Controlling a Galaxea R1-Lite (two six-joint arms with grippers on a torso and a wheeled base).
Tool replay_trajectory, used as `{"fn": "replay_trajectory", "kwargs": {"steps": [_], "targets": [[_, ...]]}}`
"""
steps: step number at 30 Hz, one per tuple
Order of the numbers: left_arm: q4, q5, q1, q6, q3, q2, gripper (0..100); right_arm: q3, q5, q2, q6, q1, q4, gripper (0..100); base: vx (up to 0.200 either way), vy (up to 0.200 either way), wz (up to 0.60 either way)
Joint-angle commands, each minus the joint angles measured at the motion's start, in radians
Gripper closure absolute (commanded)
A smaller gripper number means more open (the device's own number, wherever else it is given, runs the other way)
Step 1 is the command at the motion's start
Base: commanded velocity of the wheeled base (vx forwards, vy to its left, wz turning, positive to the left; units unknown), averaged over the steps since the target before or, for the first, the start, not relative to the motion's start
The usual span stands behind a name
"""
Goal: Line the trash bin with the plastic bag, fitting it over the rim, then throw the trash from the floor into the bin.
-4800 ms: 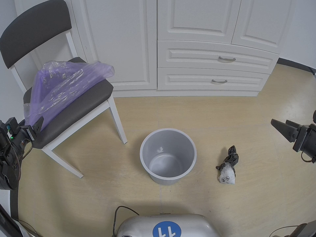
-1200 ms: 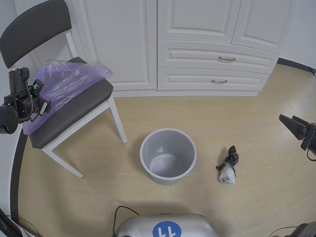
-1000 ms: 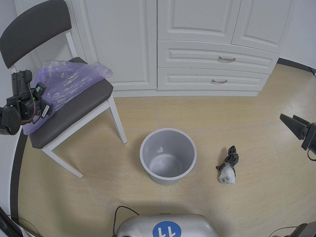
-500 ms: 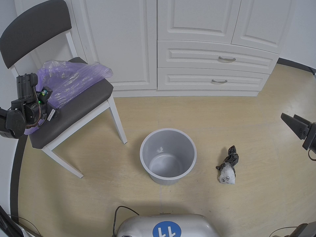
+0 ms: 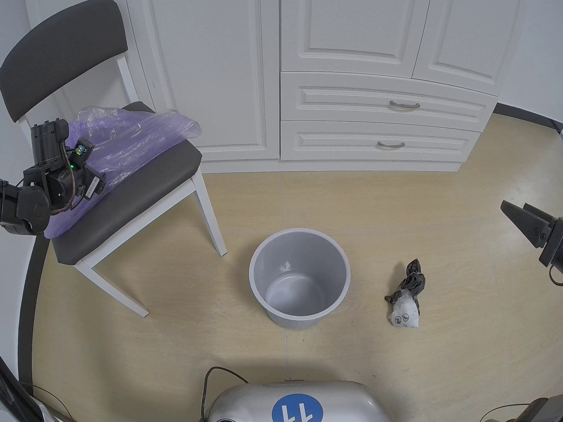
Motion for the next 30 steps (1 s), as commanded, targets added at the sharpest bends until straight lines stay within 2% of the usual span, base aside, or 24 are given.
{"fn": "replay_trajectory", "kwargs": {"steps": [1, 12, 13, 24, 28, 30], "targets": [[-0.002, 0.001, 0.003, -0.003, -0.028, 0.013, 0, 0.000, 0.000, -0.001, 0.001, 0.000, -0.001, 0, 0.000, 0.000, 0.00], [-0.014, 0.001, 0.001, -0.012, -0.050, 0.044, 0, -0.001, 0.000, -0.004, 0.001, 0.000, -0.001, 0, 0.000, 0.000, 0.00], [-0.016, 0.001, 0.000, -0.012, -0.051, 0.044, 100, -0.001, 0.001, -0.004, 0.001, 0.000, -0.001, 0, 0.000, 0.000, 0.00], [-0.016, -0.008, 0.001, -0.031, -0.030, 0.042, 100, 0.002, 0.001, -0.002, 0.001, 0.000, -0.002, 0, 0.000, 0.000, 0.00], [-0.016, -0.011, -0.014, -0.070, -0.016, 0.027, 100, 0.002, 0.003, 0.001, 0.001, 0.003, -0.002, 0, 0.000, 0.000, 0.00], [-0.011, -0.011, -0.088, -0.166, 0.015, -0.022, 100, 0.005, 0.001, 0.010, 0.001, 0.015, -0.002, 0, 0.000, 0.000, 0.00]]}}
